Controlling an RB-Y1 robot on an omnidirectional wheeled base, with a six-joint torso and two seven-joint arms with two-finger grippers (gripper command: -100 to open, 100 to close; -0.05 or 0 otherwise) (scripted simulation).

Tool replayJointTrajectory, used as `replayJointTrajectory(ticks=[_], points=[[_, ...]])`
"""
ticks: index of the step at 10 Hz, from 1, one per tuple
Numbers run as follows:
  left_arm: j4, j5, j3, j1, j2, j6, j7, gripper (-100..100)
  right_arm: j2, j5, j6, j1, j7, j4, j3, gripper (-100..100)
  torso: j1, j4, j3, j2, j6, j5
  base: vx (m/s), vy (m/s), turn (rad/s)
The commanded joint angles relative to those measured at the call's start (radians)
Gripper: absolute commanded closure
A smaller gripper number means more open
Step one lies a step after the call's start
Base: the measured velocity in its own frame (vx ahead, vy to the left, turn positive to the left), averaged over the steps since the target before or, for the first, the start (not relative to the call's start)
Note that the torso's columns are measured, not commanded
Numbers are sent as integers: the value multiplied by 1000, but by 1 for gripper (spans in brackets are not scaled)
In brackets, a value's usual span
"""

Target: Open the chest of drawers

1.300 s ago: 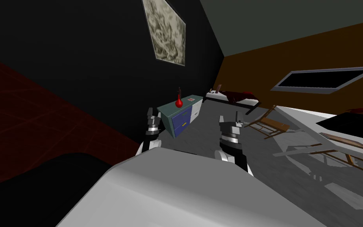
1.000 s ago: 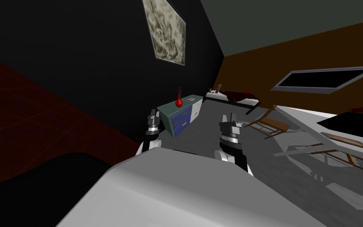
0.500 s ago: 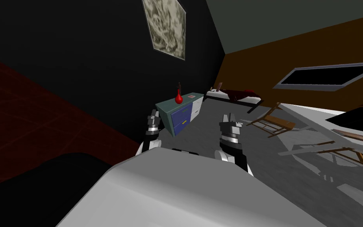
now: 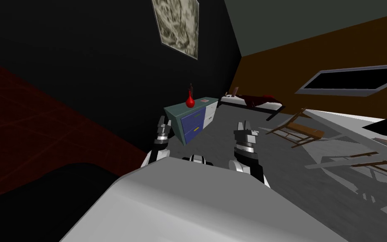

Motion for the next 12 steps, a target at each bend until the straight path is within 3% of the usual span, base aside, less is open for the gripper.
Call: replayJointTrajectory(ticks=[1, 6, 12], points=[[26, 20, 18, 0, 59, 17, 10, -100, 0, 0, 0, 0, 0, 0, 0, 0, 0, 1, 0, 1, 0, 0, 171, -86, 67], [89, 73, 64, 5, 109, 58, 37, -100, 0, 0, 0, 0, 0, 0, 0, 0, 3, 2, 1, 5, 0, 1, 194, -123, 81], [166, 136, 119, 10, 98, 107, 69, -100, 0, 0, 0, 0, 0, 0, 0, 0, 5, 2, 2, 5, 0, 1, 181, -150, 77]])
